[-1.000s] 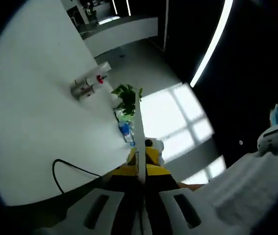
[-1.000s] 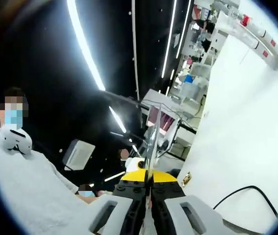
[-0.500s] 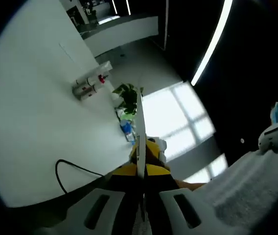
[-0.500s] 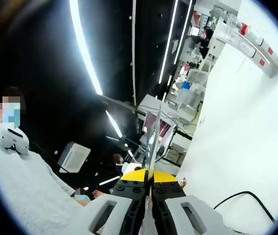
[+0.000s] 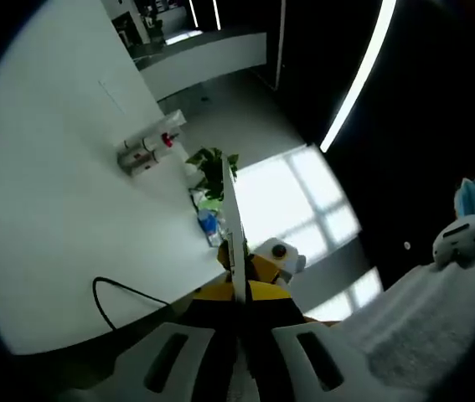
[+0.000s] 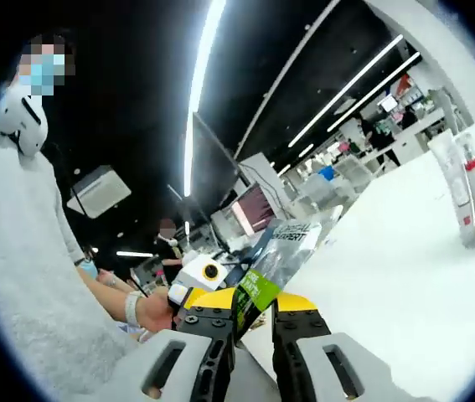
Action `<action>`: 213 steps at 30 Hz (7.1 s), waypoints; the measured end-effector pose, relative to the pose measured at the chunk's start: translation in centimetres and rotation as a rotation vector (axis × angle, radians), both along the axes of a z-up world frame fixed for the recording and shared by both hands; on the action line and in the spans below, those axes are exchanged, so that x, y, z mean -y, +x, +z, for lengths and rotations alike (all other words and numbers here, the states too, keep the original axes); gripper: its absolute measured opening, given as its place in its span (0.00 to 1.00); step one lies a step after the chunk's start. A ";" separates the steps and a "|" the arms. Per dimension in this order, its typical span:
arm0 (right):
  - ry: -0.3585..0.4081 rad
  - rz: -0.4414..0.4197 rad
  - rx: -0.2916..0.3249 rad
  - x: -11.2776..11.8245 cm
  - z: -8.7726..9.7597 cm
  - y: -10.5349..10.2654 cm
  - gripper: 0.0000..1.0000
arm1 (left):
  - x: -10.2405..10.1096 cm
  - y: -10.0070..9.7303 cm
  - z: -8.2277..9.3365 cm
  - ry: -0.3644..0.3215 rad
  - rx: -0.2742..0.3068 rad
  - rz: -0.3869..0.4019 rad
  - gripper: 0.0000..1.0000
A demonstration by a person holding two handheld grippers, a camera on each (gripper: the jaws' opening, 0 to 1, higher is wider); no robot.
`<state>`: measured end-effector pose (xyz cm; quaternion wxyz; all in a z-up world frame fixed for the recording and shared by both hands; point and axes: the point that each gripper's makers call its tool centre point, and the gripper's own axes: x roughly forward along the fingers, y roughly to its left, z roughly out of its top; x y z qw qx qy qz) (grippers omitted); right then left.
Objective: Arrange the skincare products in the storage area until every visible bottle or jar stands upright without overlapping.
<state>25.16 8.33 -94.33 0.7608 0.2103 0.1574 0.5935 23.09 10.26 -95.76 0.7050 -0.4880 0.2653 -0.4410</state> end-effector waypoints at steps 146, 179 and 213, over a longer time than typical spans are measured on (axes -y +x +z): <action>-0.584 -0.130 0.196 0.7 -8.8 2.2 0.76 | 2.0 30.1 -15.4 0.675 -0.166 0.155 0.32; -0.598 -0.116 0.212 0.6 -8.9 1.8 0.74 | 0.9 30.5 -16.4 1.090 0.106 0.069 0.48; -0.601 -0.118 0.207 0.7 -9.0 1.9 0.71 | 3.3 33.8 -17.4 1.248 0.477 -0.137 0.72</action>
